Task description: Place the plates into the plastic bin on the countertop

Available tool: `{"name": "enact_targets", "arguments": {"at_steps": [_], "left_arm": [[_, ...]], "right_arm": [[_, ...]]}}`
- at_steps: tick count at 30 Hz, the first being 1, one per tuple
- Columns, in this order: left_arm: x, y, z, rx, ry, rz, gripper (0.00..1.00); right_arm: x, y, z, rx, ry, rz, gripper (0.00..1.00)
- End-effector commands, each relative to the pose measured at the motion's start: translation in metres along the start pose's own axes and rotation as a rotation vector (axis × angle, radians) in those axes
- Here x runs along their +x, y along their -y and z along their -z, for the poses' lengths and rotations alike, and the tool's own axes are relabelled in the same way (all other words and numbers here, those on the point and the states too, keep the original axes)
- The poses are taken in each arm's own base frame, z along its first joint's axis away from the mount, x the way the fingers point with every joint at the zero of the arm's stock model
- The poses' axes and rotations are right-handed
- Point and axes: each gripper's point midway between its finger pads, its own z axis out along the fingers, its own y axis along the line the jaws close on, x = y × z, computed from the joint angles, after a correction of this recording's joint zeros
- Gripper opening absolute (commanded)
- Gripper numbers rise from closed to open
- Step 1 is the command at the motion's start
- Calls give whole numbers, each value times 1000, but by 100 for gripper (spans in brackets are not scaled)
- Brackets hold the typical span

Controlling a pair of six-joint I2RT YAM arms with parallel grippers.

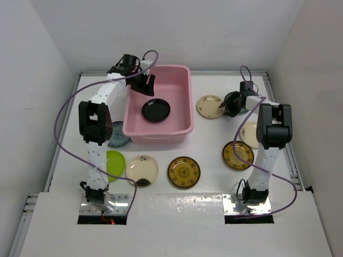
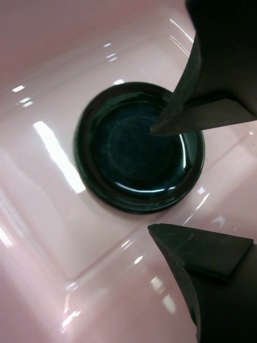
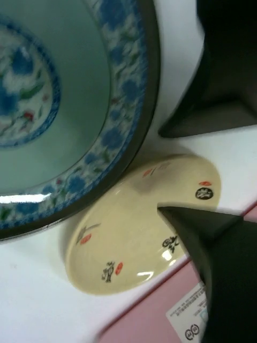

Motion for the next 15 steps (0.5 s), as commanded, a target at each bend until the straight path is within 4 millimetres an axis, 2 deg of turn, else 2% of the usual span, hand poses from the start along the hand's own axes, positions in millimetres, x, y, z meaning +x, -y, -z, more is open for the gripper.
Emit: {"name": "enact_targets", "arguments": {"at_steps": [1,2,4,5,6,7,9,10,11,12,13,14,15], "left_arm": [[-69,15,56,-12,191,-114,69],[-74,19,59,5,204,-120,69],[-90,31,71,50,257,-147,70],[-97,37,79,63,279,-147,70],[-106,42,90,74,307,-140,70],[-108,35,96,81,321,-115,70],[-114,29,111,90,347,-54,70],[-115,14,123,73,365,-25,70],[-113,4,127,57,370,-13,70],[-117,-2,142,37,393,-13,70],[-106,-29,148,-26,382,29,70],[-100,-43,153,-60,378,39,70],[-85,-59,153,-87,354,62,69]], "right_arm": [[-5,-15,-18,-51,19,-27,45],[-4,-16,-23,-59,22,-24,38],[-1,-16,-25,-60,20,-29,17],[-1,-16,-24,-60,22,-32,0],[0,-15,-22,-56,22,-27,0],[-1,-15,-20,-55,30,-22,0],[-9,-25,-1,-73,79,25,0],[-17,-34,14,-89,120,40,0],[-27,-42,30,-108,169,66,0],[-37,-55,50,-143,219,81,0],[-45,-62,59,-149,269,93,0],[-57,-78,81,-189,327,120,0],[-61,-96,102,-228,369,148,0]]}}
